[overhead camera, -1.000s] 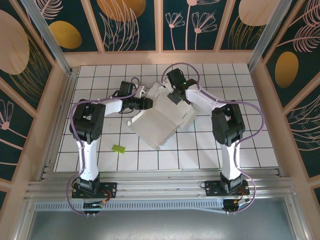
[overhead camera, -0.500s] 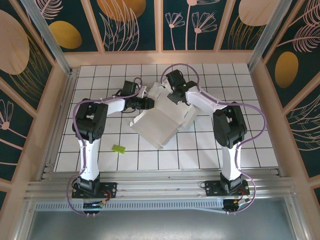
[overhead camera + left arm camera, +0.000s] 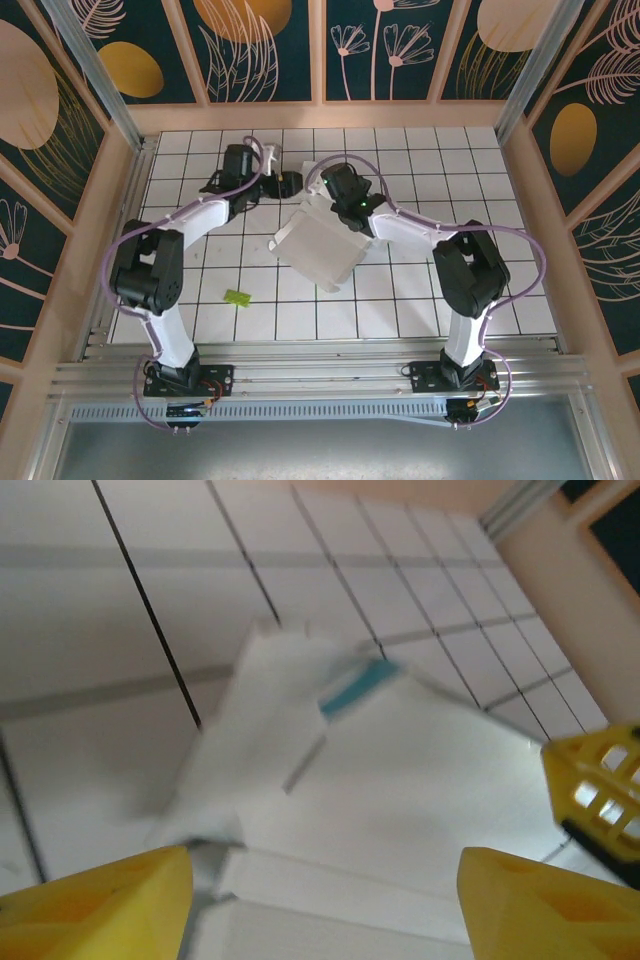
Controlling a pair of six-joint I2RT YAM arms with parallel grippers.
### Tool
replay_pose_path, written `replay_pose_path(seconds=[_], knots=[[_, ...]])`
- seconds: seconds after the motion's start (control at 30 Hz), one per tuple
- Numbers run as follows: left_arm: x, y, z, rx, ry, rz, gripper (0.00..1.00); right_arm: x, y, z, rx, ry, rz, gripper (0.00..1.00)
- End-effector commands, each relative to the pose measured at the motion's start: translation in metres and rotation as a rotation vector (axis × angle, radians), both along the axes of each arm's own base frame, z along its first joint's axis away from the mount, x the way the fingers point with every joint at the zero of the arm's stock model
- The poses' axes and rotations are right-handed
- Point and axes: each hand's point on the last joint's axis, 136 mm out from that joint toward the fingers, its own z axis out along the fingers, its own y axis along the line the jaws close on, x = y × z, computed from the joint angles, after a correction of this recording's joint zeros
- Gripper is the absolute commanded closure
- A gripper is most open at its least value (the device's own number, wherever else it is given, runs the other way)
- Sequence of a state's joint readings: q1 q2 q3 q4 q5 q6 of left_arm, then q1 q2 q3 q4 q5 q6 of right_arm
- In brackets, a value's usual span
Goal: Fold the paper box
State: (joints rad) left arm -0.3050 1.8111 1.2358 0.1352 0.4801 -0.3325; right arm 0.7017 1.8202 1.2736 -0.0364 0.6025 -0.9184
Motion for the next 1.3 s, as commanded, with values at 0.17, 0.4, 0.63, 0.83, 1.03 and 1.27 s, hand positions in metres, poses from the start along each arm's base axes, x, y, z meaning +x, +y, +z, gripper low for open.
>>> replay_pose_path(seconds=[0.17,0.4,0.63,0.83,1.03,1.27], knots=[[-0.003,-0.004,-0.021,0.223,-0.199,-0.277,0.19,-0.011,0.010,0.043,-0.147,-0.222,0.122,0.92],[0.020,-0.011,-0.050,0.272,-0.152,-0.332,0.24,-0.016,0.015,0.035,-0.147,-0.222,0.142,0.92],[0.024,-0.022,-0.071,0.214,-0.090,-0.373,0.33,-0.015,0.017,0.031,-0.123,-0.198,0.140,0.92],[0.017,-0.028,-0.079,0.135,-0.011,-0.376,0.60,-0.015,0.014,0.030,-0.117,-0.210,0.123,0.92],[0.006,-0.032,-0.078,0.036,0.066,-0.355,0.66,-0.014,0.014,0.029,-0.117,-0.224,0.106,0.92],[-0.003,-0.033,-0.060,-0.044,0.058,-0.312,0.77,-0.015,0.016,0.026,-0.116,-0.242,0.091,0.92]])
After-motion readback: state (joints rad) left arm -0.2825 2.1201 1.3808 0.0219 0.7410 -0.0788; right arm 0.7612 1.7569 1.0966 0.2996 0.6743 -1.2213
